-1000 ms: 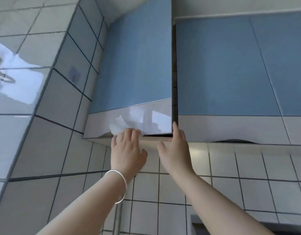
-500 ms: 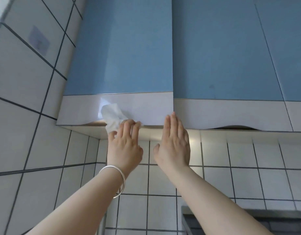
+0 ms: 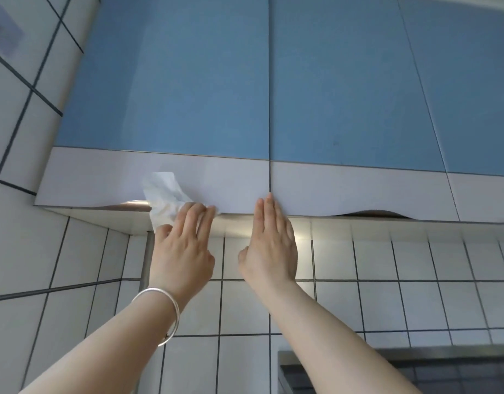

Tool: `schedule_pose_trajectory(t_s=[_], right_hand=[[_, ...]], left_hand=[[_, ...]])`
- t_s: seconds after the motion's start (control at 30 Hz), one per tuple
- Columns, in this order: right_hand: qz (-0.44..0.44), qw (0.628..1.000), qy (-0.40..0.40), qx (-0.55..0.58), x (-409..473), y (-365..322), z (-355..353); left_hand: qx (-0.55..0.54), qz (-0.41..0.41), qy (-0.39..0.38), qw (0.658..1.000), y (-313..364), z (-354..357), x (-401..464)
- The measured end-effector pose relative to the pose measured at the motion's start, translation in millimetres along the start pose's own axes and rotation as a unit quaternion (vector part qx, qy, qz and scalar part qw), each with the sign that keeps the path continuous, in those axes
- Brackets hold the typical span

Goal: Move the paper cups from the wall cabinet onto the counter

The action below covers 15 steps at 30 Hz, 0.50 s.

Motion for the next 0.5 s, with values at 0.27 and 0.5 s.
schedule_pose_trajectory(t_s=[0.27,0.5], right_hand=[[-0.053,0.996,0.012,-0.076,13,-3,-7],[-0.051,0.989,-0.03,-0.137,15,-5,4]], left_hand=[[0.007,0.025,0.003,1.0,5,17,-5],[-0.007,0.039,-0.021,0.999,3,13,-4]])
Point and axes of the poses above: each hand's wrist, its own x-axis towards the middle knuckle, its own z-axis out of the palm, y = z × x, the point moved 4 cm from there along x, towards the middle knuckle, and after that the axes turned 13 degrees about x, right-handed, at the moved point
